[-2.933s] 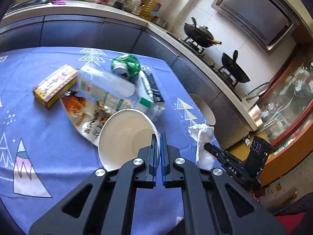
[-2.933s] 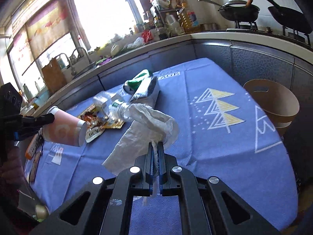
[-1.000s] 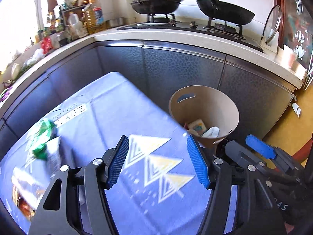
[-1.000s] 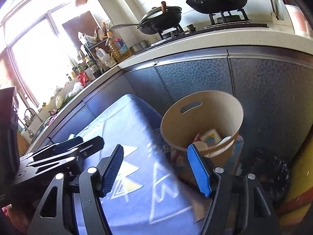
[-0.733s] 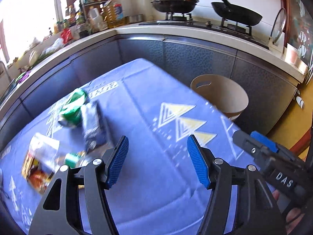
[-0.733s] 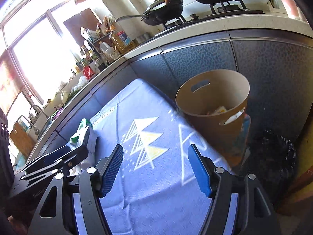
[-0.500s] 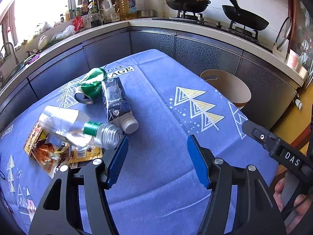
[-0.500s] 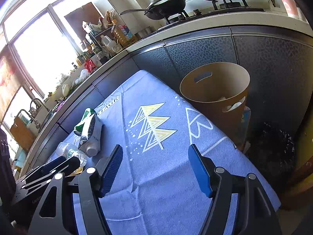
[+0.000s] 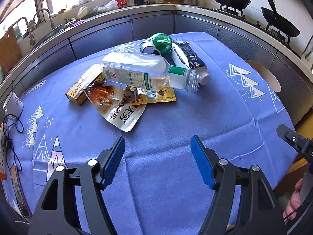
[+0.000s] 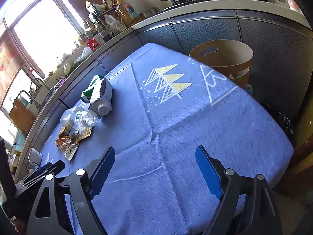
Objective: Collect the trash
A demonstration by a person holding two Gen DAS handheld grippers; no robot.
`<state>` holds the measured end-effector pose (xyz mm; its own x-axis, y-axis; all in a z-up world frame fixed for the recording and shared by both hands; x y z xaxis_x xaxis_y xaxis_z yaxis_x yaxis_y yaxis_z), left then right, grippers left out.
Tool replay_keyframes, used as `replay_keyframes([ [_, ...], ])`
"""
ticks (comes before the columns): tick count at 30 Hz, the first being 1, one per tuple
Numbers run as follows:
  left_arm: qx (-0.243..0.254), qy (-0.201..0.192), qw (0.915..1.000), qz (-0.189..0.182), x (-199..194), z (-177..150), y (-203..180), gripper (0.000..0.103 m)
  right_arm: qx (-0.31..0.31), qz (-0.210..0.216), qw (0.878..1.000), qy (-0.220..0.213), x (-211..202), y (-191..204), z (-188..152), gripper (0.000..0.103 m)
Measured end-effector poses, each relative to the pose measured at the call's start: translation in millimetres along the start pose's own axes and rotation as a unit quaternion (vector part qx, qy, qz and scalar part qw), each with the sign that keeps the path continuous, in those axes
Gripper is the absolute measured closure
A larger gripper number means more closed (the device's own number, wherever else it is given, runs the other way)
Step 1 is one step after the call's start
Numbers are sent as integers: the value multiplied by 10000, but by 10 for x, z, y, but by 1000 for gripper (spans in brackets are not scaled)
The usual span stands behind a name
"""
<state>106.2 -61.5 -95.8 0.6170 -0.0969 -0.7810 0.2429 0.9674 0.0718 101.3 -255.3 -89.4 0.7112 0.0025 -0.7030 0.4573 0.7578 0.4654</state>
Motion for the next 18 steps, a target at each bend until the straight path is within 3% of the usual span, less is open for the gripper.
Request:
replay_keyframes([
  [7,77,-41,9998,-167,-47,-31,-65,8,168,-204,9995,199,0,-12,-126,9],
  [18,111,-6,9998,-164,-33,-38,-137,6,77,-264,9992,286,54,29,-143,9],
])
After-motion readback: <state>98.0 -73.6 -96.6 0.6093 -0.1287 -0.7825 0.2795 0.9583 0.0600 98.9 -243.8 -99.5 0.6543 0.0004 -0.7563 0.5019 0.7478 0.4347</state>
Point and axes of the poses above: each gripper's, at about its wrist camera, not at the fingertips, and x roughly the way its jaws point, y to its left, z to its top, the point moved 10 cm from there along x, roughly the way its jaws point, and after that the axes turned 2 degrees about x, right-handed, at the moved point
